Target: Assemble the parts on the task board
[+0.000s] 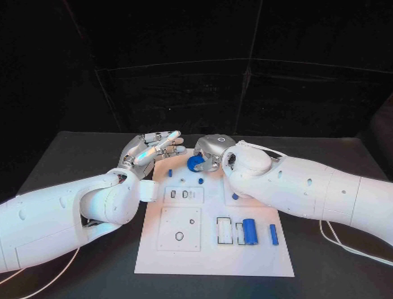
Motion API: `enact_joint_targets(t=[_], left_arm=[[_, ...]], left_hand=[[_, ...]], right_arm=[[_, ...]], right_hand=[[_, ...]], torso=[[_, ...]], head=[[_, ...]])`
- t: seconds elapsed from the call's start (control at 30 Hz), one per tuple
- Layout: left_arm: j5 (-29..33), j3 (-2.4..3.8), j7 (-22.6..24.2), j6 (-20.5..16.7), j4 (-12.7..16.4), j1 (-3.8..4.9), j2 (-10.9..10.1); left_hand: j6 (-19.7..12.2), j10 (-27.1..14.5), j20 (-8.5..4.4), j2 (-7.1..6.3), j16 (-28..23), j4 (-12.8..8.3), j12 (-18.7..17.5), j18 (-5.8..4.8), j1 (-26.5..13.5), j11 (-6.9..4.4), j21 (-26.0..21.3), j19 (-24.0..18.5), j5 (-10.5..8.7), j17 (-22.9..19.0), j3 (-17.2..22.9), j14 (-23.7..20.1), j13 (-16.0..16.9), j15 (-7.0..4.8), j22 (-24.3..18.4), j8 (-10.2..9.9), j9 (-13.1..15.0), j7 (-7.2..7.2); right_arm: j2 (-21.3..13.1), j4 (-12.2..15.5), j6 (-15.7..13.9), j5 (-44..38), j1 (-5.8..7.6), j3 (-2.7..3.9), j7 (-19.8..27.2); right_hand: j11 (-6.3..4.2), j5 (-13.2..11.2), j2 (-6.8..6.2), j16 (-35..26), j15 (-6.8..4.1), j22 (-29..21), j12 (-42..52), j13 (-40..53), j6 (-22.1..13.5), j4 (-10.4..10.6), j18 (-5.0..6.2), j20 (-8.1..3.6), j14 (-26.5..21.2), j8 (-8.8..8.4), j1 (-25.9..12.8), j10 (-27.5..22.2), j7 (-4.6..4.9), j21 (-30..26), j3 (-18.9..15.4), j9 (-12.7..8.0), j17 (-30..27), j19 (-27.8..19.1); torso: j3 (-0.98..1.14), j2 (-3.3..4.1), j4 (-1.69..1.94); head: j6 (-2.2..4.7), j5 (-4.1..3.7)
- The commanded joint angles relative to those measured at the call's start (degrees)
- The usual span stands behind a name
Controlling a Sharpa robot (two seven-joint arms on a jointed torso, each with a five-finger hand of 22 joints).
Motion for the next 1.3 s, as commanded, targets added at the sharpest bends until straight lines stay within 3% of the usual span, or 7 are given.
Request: enact_joint_targets(t=[0.03, 0.37, 0.77, 0.83, 0.97, 1.13, 1.3], left_arm=[[-0.17, 0.05, 0.24, 0.77, 0.05, 0.1, 0.06], [-0.17, 0.05, 0.16, 0.8, 0.04, 0.1, 0.06], [-0.17, 0.05, 0.13, 0.76, 0.07, 0.1, -0.04], [-0.17, 0.05, 0.13, 0.76, 0.06, 0.1, -0.04], [-0.17, 0.05, 0.14, 0.8, -0.04, 0.1, -0.05], [-0.17, 0.05, 0.17, 0.8, -0.21, 0.1, -0.21], [-0.17, 0.04, 0.19, 0.78, -0.38, 0.1, -0.38]], left_hand=[[-0.05, -0.1, -0.01, 0.28, -0.31, -0.13, -0.08, 0.8, -0.29, -0.03, -0.24, 0.51, 0.05, 0.05, -0.25, 0.5, -0.03, -0.06, -0.09, -0.39, 0.0, 0.16], [-0.05, -0.1, -0.01, 0.28, -0.35, -0.14, -0.1, 0.8, -0.32, -0.03, -0.26, 0.52, 0.05, 0.06, -0.28, 0.51, -0.03, -0.06, -0.1, -0.4, 0.0, 0.16], [-0.05, -0.1, -0.01, 0.28, -0.35, -0.14, -0.1, 0.8, -0.32, -0.03, -0.26, 0.52, 0.05, 0.06, -0.28, 0.51, -0.03, -0.06, -0.1, -0.4, 0.0, 0.16], [-0.05, -0.1, -0.01, 0.28, -0.35, -0.14, -0.1, 0.8, -0.32, -0.03, -0.26, 0.52, 0.05, 0.06, -0.28, 0.51, -0.03, -0.06, -0.1, -0.4, 0.0, 0.16], [-0.05, -0.1, -0.01, 0.28, -0.35, -0.14, -0.1, 0.8, -0.32, -0.03, -0.26, 0.52, 0.05, 0.06, -0.28, 0.51, -0.03, -0.06, -0.1, -0.4, 0.0, 0.16], [-0.05, -0.1, -0.01, 0.28, -0.35, -0.14, -0.1, 0.8, -0.32, -0.03, -0.26, 0.52, 0.05, 0.06, -0.28, 0.51, -0.03, -0.06, -0.1, -0.4, 0.0, 0.16], [-0.05, -0.1, -0.01, 0.28, -0.35, -0.14, -0.1, 0.8, -0.32, -0.03, -0.26, 0.52, 0.05, 0.06, -0.28, 0.51, -0.03, -0.06, -0.1, -0.4, 0.0, 0.16]], right_arm=[[0.1, -0.25, 0.61, 0.19, 0.14, 0.05, -0.67], [-0.12, -0.02, 2.79, 2.65, 0.14, 0.05, -0.05], [-1.2, 0.44, 2.61, 4.3, 0.13, 0.06, 0.0], [-1.53, 0.59, 1.82, 4.38, 0.13, 0.06, 0.04], [-3.12, 1.67, -3.17, 4.8, 0.13, 0.07, 1.64], [-6.8, 4.45, -9.97, 9.56, 0.14, 0.08, 8.78], [-11.8, 7.63, -10.88, 16.5, 0.25, 0.08, 14.32]], right_hand=[[0.48, -0.48, 0.01, 0.15, 0.53, 13.08, -0.23, 12.49, -0.57, 0.43, -0.84, 0.7, 5.16, -0.37, -0.96, 4.2, 0.17, -0.03, -0.45, 0.06, 11.09, 4.53], [0.34, 0.89, 1.25, 0.2, 0.52, 13.24, 0.1, 12.81, 1.23, 6.46, -0.87, 0.91, 5.19, 0.17, -8.06, 4.4, -0.14, 0.01, -3.19, 0.44, 11.22, 4.65], [0.22, 2.55, 1.5, 0.26, 0.39, 13.51, 0.48, 13.15, 1.75, 8.09, -0.93, 0.78, 5.23, 0.19, -9.3, 4.65, -0.29, 0.1, -4.3, 0.43, 11.39, 4.84], [0.21, 2.66, 1.51, 0.26, 0.39, 13.52, 0.47, 13.15, 1.75, 8.11, -0.93, 0.78, 5.23, 0.18, -9.26, 4.64, -0.29, 0.1, -4.32, 0.42, 11.39, 4.85], [0.23, 4.34, 1.25, 0.29, 0.37, 13.6, 0.6, 13.27, 1.47, 7.6, -0.95, 0.73, 5.24, -0.13, -8.07, 4.74, -0.23, 0.12, -4.4, 0.31, 11.46, 4.91], [0.33, 4.58, 1.07, 0.19, 0.43, 13.37, 0.37, 13.09, 0.97, 6.35, -0.9, 0.77, 5.17, -0.46, -5.89, 4.6, -0.09, 0.05, -4.15, 0.21, 11.19, 4.73], [0.4, 3.87, 1.04, 0.14, 0.48, 13.25, 0.28, 13.03, 0.93, 5.24, -0.87, 0.83, 5.15, -0.39, -4.09, 4.55, -0.03, 0.0, -3.96, 0.25, 11.09, 4.64]], torso=[[0.01, -0.02, 0.0], [0.01, -0.01, -0.02], [0.0, -0.03, -0.03], [-0.01, -0.02, -0.06], [0.02, -0.06, -0.03], [0.12, -0.15, -0.31], [0.06, -0.21, -0.2]], head=[[-0.01, 0.01], [-0.04, -0.07], [-0.01, 0.07], [-0.01, 0.06], [-0.02, 0.04], [0.06, 0.19], [0.39, -0.36]])
